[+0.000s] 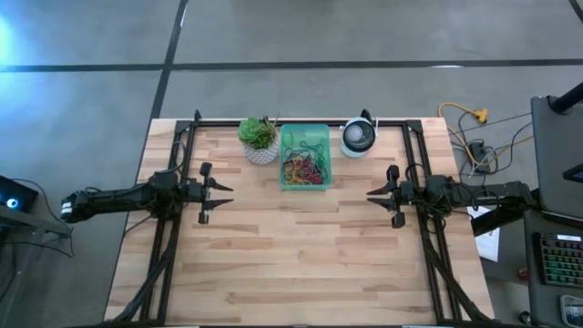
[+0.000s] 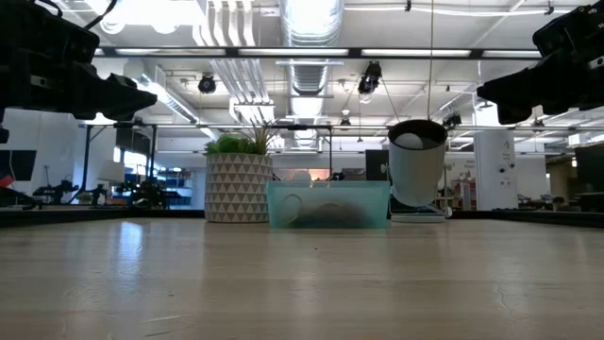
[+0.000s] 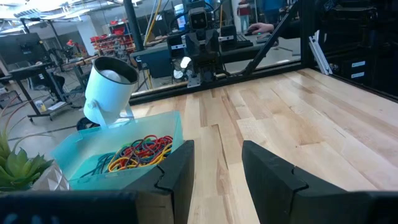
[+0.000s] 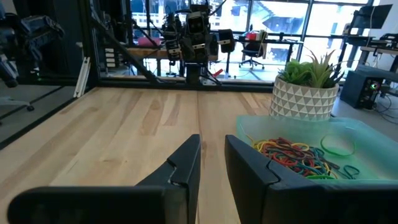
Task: Pick and place rubber bands into bin
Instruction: Return to Home Position
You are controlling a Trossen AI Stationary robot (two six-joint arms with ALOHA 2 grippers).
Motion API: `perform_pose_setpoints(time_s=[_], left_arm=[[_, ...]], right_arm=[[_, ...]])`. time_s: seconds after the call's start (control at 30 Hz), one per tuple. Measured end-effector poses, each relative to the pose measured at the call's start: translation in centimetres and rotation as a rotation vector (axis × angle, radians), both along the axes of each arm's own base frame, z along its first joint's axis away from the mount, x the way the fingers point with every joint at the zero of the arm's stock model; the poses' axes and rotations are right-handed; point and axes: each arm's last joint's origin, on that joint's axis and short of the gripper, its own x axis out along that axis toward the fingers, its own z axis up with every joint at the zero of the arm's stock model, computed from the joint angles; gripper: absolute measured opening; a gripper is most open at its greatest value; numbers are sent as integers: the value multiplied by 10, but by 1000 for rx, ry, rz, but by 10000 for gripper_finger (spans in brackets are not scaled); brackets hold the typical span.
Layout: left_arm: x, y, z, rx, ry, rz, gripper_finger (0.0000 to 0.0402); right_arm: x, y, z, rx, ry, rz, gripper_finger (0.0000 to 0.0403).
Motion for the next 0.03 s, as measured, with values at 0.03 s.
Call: perform_pose_setpoints(time_s=[0.03], left_arm=[[0,0,0,0,0,0,121]], right_arm=[[0,0,0,0,-1,0,68]])
